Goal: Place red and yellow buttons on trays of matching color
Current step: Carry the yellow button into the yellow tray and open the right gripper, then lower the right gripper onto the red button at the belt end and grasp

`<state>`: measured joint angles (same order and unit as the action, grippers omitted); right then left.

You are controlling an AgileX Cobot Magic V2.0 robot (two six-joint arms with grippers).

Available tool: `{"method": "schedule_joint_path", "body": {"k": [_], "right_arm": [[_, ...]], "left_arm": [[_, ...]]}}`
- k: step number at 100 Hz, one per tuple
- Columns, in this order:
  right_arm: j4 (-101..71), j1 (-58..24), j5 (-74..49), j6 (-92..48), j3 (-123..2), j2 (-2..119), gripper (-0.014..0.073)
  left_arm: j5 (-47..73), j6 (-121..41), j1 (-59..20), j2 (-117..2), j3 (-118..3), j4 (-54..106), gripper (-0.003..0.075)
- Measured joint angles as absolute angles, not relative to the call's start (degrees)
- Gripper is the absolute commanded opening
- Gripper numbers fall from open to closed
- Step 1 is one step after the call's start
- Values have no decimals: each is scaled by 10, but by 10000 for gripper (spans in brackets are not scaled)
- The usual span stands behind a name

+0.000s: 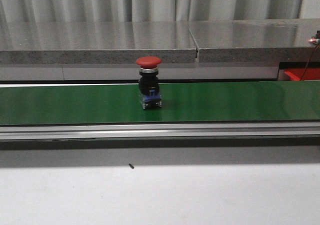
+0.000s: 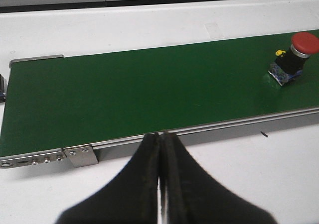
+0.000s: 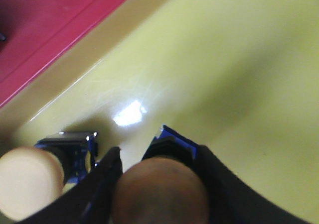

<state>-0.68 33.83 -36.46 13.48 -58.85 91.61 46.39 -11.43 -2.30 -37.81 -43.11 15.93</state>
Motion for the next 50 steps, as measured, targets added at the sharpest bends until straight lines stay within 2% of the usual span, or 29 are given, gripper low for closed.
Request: {"method": "schedule_joint_path", "body": {"k": [6,13,30,37,50], "right_arm": [[-8,338,-348,135,-589,933,75],[-10,338,-335,135,-589,946,144],[-11,338,-324,135,-589,965,454],[-11,338,-317,135,-589,966,542],[-11,338,-311,135,-589,966,583]], "left_arm": [[464,-114,-23,-378,-431,159,-20],[464,-114,-23,-378,-431,159,-20],[464,-114,-23,-378,-431,159,-20],[464,-114,-23,-378,-431,159,-20],[464,-114,-23,-378,-431,159,-20]]}}
